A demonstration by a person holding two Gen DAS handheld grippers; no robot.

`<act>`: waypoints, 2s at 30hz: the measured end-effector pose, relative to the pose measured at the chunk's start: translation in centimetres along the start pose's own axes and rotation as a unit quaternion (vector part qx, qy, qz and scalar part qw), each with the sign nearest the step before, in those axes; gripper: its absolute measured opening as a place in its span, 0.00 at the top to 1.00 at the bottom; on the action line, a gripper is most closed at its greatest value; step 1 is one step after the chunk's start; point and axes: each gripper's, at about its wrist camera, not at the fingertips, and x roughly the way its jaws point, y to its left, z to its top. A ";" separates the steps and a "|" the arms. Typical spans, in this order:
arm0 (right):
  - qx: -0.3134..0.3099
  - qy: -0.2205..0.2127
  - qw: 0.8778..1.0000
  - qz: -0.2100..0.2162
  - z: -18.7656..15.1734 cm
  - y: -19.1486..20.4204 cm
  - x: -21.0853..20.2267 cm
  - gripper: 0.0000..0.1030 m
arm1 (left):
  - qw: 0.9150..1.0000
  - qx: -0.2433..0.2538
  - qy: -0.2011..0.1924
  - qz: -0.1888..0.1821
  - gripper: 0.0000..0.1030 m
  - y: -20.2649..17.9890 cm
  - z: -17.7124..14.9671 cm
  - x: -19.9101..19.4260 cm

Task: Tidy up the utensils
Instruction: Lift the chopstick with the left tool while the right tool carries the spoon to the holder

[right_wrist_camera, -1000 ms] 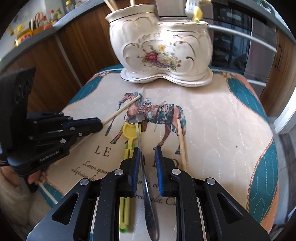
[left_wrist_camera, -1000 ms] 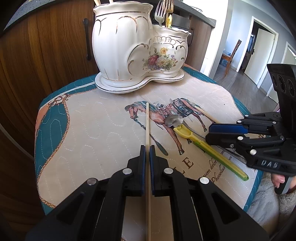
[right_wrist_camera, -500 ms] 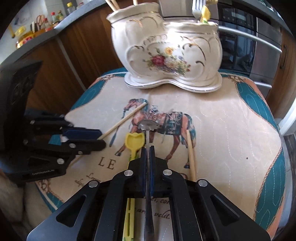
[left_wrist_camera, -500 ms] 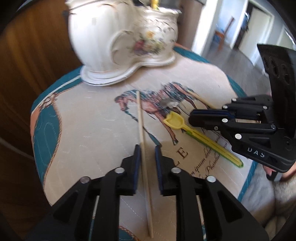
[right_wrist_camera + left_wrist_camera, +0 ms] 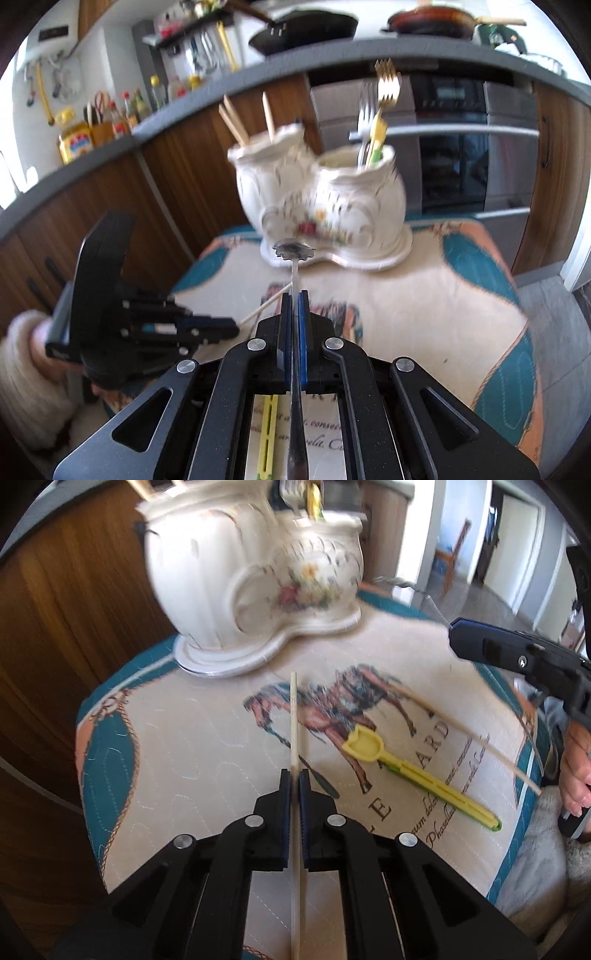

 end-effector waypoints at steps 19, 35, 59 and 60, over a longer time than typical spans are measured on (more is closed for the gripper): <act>0.038 -0.194 0.980 -0.014 10.7 -2.7 -0.3 0.96 | 0.959 -0.059 -0.276 -0.023 0.96 3.1 8.9 -10.3; 0.028 -0.241 0.969 -0.036 15.3 -4.3 5.5 0.96 | 0.918 -0.096 -0.382 0.045 0.96 5.7 17.0 -8.5; -0.024 -0.220 0.966 -0.135 12.0 -2.2 6.3 0.96 | 0.930 -0.066 -0.355 0.065 0.96 3.0 11.8 -6.4; -0.025 -0.217 0.966 -0.138 11.7 -2.1 6.1 0.96 | 0.932 -0.070 -0.349 0.062 0.96 3.0 11.4 -6.3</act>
